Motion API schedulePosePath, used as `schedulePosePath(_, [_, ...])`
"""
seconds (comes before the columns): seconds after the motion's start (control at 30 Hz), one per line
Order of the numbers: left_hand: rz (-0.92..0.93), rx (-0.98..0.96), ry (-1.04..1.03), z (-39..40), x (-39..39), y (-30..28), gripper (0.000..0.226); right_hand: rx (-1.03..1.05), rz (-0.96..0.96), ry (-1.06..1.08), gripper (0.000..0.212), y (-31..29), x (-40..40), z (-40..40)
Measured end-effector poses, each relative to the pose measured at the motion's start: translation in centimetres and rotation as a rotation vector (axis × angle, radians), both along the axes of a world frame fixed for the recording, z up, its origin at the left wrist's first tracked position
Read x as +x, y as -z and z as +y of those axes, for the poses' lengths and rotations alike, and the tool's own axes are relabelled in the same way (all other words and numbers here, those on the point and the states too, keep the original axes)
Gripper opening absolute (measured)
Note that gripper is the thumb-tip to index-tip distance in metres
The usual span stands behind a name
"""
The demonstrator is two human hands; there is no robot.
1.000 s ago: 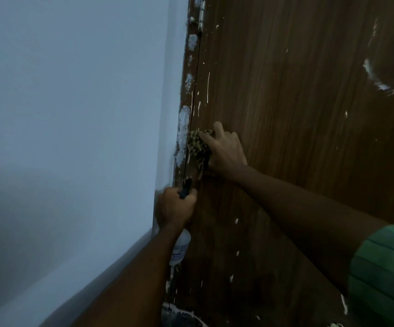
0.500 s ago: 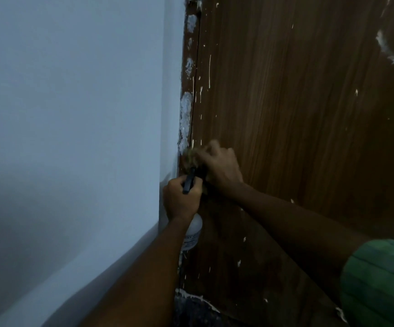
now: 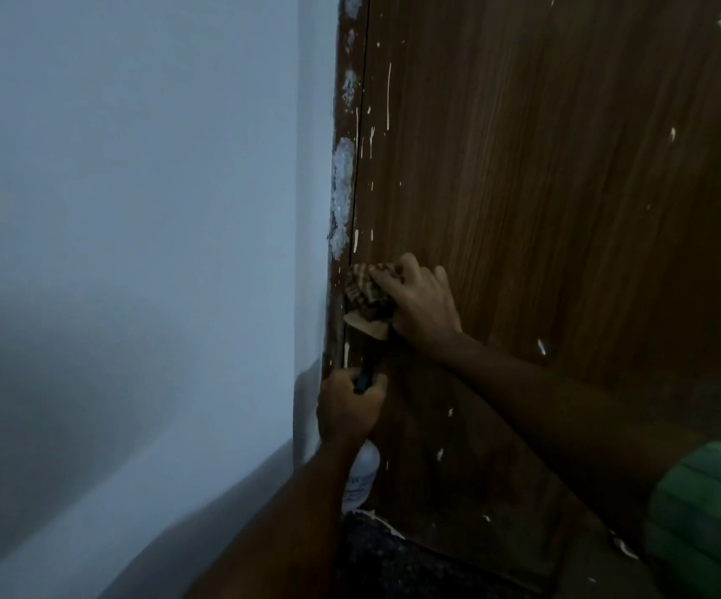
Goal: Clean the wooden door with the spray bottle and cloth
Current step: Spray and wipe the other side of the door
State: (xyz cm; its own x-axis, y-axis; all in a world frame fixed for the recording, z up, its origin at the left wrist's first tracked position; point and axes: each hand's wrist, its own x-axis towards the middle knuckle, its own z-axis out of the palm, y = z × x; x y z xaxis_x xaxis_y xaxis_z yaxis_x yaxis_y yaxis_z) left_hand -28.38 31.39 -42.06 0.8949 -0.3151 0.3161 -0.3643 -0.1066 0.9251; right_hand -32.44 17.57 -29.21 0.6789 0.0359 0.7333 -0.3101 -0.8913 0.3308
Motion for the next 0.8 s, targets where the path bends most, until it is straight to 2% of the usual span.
schedulePosePath(0.13, [0.030, 0.067, -0.005, -0.1, -0.4, 0.1, 0.030, 0.016, -0.031, 0.005, 0.087, 0.4, 0.3, 0.5])
schedulePosePath(0.33, [-0.021, 0.022, -0.008, 0.6, 0.4, 0.5, 0.039, -0.029, -0.017, 0.044, 0.087, 1.9, 0.9, 0.7])
schedulePosePath(0.43, [-0.039, -0.036, -0.023, 1.0, 0.7, 0.7, 0.041, -0.098, 0.208, 0.040, 0.089, 3.9, 0.5, 0.8])
schedulePosePath(0.53, [-0.078, -0.061, -0.022, 1.2, 0.8, 0.4, 0.041, -0.295, 0.596, 0.061, 0.075, 7.2, -0.2, 1.0])
schedulePosePath(0.57, [-0.079, -0.068, -0.021, 1.3, 0.7, 0.3, 0.040, -0.348, 0.655, 0.066, 0.072, 8.0, -0.5, 0.9])
schedulePosePath(0.6, [-0.075, -0.077, -0.022, 1.2, 0.7, 0.1, 0.041, -0.356, 0.637, 0.057, 0.068, 8.1, -0.9, 0.8])
schedulePosePath(0.63, [-0.070, -0.090, -0.023, 1.2, 0.7, 0.0, 0.041, -0.309, 0.533, 0.033, 0.064, 7.7, -1.3, 0.8])
schedulePosePath(0.73, [-0.059, -0.125, 0.011, 1.0, 0.2, -1.7, 0.037, 0.075, 0.013, -0.018, 0.069, 4.4, -2.5, 0.3])
schedulePosePath(0.8, [-0.083, -0.130, 0.038, 0.4, -0.2, -3.3, 0.034, 0.190, -0.160, 0.028, 0.076, 3.4, -3.0, -0.3])
